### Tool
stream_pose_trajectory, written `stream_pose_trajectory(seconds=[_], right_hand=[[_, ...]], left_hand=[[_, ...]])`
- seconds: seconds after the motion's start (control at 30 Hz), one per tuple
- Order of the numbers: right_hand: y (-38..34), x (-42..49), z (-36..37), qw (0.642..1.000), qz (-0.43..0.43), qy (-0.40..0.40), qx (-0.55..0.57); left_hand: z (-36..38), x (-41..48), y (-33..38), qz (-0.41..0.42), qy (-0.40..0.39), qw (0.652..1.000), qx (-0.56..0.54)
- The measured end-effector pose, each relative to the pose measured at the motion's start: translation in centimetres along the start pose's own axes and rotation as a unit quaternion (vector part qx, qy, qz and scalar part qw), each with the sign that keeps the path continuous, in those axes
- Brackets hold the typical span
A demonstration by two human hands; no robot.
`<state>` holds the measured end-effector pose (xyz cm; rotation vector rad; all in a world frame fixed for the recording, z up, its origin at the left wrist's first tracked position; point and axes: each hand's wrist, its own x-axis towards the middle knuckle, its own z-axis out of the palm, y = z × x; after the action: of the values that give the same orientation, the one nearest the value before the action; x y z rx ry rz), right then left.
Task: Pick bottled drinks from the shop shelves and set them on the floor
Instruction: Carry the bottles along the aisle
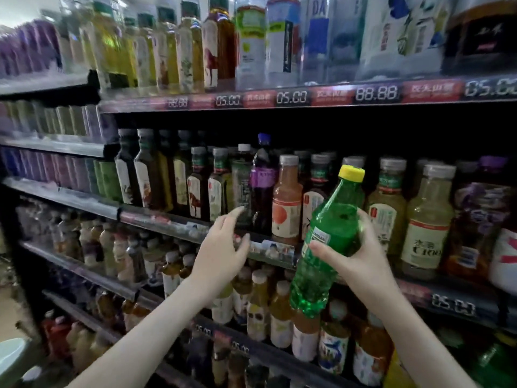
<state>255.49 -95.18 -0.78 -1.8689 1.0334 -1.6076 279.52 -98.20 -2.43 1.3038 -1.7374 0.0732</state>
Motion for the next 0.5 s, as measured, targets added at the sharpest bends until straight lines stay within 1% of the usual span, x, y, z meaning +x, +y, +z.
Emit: stream_pose_trajectory(seconds=[0.1, 0.23, 0.4, 0.5], right_hand=[[-0.3, 1.3, 3.7, 0.999, 0.015, 0.036, -0.001], [-1.0, 2.8, 7.5, 0.996, 0.025, 0.086, -0.022], [-1.6, 3.9, 9.1, 0.990, 0.027, 0.121, -0.065], [-1.8, 4.4, 8.7, 0.987, 0.029, 0.134, -0.085]], left_hand=[[-0.9, 3.1, -2.9, 0.043, -0.022, 0.999, -0.011], [-1.1, 7.1, -5.1, 0.094, -0.029, 0.994, -0.037], [0.4, 11.5, -4.3, 0.126, -0.024, 0.989, -0.080], [1.8, 14.0, -3.6, 0.120, -0.005, 0.992, -0.036]])
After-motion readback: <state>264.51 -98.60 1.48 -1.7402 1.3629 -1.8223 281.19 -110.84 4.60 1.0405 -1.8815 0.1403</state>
